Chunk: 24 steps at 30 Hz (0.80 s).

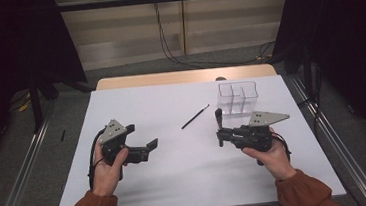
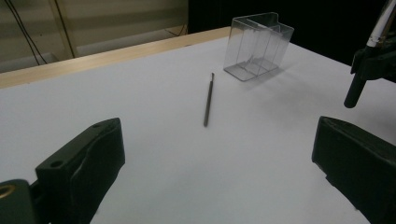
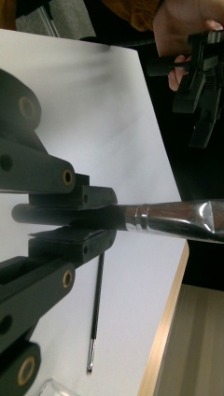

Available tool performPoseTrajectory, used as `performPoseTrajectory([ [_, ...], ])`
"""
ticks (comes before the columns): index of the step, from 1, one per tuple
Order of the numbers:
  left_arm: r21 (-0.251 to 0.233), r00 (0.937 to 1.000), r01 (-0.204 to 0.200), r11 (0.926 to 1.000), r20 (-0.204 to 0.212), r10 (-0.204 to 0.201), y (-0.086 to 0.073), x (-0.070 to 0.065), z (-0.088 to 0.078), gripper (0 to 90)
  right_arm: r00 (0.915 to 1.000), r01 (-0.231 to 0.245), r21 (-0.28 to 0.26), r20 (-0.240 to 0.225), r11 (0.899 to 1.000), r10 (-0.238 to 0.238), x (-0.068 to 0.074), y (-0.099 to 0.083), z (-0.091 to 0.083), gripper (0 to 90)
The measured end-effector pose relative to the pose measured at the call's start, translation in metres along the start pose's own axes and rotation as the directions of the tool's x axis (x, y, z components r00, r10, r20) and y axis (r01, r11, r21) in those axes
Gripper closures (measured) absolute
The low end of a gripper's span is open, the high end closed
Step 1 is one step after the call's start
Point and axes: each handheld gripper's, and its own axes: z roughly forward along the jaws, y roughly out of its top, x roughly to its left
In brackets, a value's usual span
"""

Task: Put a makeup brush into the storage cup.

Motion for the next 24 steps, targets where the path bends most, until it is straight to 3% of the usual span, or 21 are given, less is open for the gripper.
performPoseTrajectory([
  [3, -0.021, 0.9999, -0.008, 0.9998, -0.015, 0.007, -0.004, 0.003, -0.005, 2.5, 0.9999, -0.006, -0.007, 0.011, 1.0, 0.006, -0.003, 0.0, -0.003, 80.1],
  [6, -0.051, 0.9997, 0.011, 0.9986, -0.023, -0.012, -0.009, 0.006, -0.011, 2.8, 0.9997, -0.01, -0.01, 0.022, 1.0, 0.01, -0.006, 0.001, -0.005, 80.0],
  [13, -0.05, 0.9987, -0.007, 0.9987, -0.05, 0.005, -0.021, 0.011, -0.028, 2.4, 0.9982, -0.02, -0.022, 0.056, 1.0, 0.021, -0.016, 0.007, -0.012, 80.1],
  [24, -0.043, 0.9954, 0.003, 0.9991, -0.095, -0.007, -0.044, 0.017, -0.053, 2.3, 0.993, -0.031, -0.038, 0.112, 0.999, 0.035, -0.032, 0.015, -0.021, 80.1],
])
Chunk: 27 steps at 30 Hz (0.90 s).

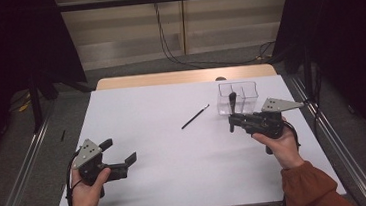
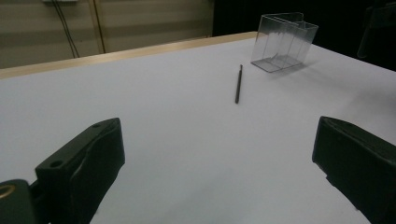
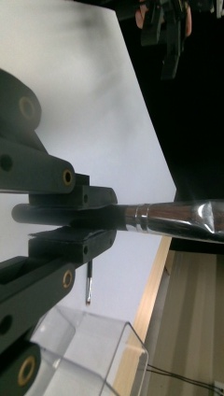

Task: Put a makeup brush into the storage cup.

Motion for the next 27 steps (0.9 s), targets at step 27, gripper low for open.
performPoseTrajectory([
  [27, -0.008, 0.9991, -0.018, 0.9998, -0.038, 0.017, -0.013, 0.003, -0.011, 2.3, 0.9878, -0.019, -0.084, 0.153, 0.996, 0.031, -0.045, 0.033, -0.014, 80.0],
])
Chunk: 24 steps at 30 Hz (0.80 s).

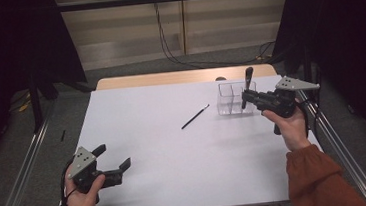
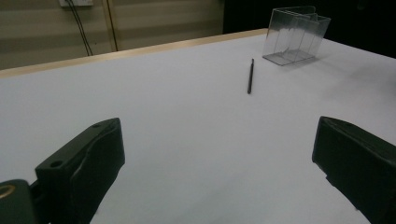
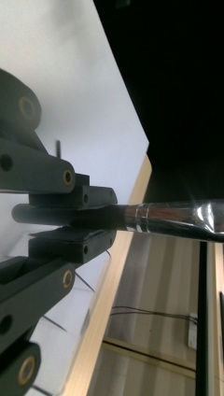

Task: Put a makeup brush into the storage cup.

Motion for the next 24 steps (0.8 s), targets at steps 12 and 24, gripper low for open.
performPoseTrajectory([
  [12, 0.002, 1.0, 0.009, 1.0, 0.001, -0.009, 0.0, 0.002, 0.0, 2.4, 0.9936, -0.019, 0.006, 0.112, 1.0, 0.018, -0.027, 0.006, 0.009, 80.0],
  [24, 0.003, 1.0, 0.005, 1.0, -0.001, -0.005, 0.0, 0.003, -0.001, 2.4, 0.9788, -0.022, 0.03, 0.204, 0.999, 0.015, -0.047, 0.005, 0.03, 80.0],
])
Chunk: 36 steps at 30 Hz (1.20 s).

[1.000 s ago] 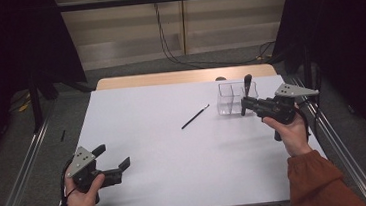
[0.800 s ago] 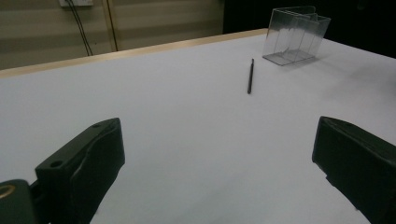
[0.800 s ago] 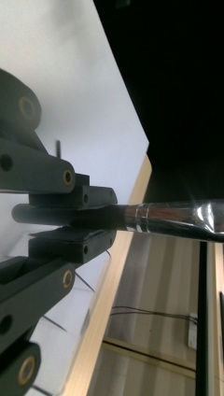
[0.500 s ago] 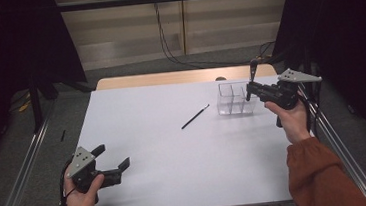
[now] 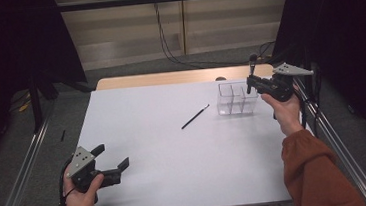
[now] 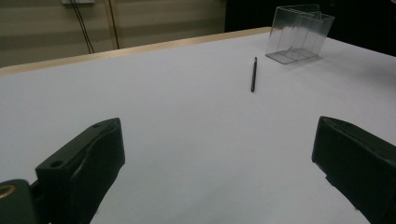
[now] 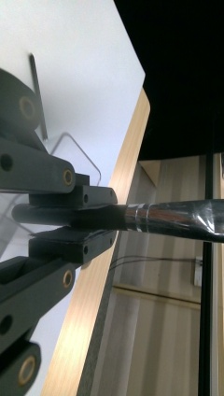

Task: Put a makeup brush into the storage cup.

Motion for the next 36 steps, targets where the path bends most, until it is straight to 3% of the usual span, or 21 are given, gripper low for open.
performPoseTrajectory([
  [12, 0.001, 1.0, -0.007, 1.0, -0.004, 0.007, 0.0, 0.001, 0.0, 2.4, 0.9994, -0.019, 0.024, 0.031, 1.0, 0.018, -0.011, -0.01, 0.007, 80.0],
  [36, 0.012, 1.0, -0.006, 0.9999, 0.0, 0.006, -0.002, 0.003, 0.002, 2.4, 0.9993, -0.025, 0.068, 0.028, 0.997, 0.023, -0.02, -0.04, 0.018, 79.9],
])
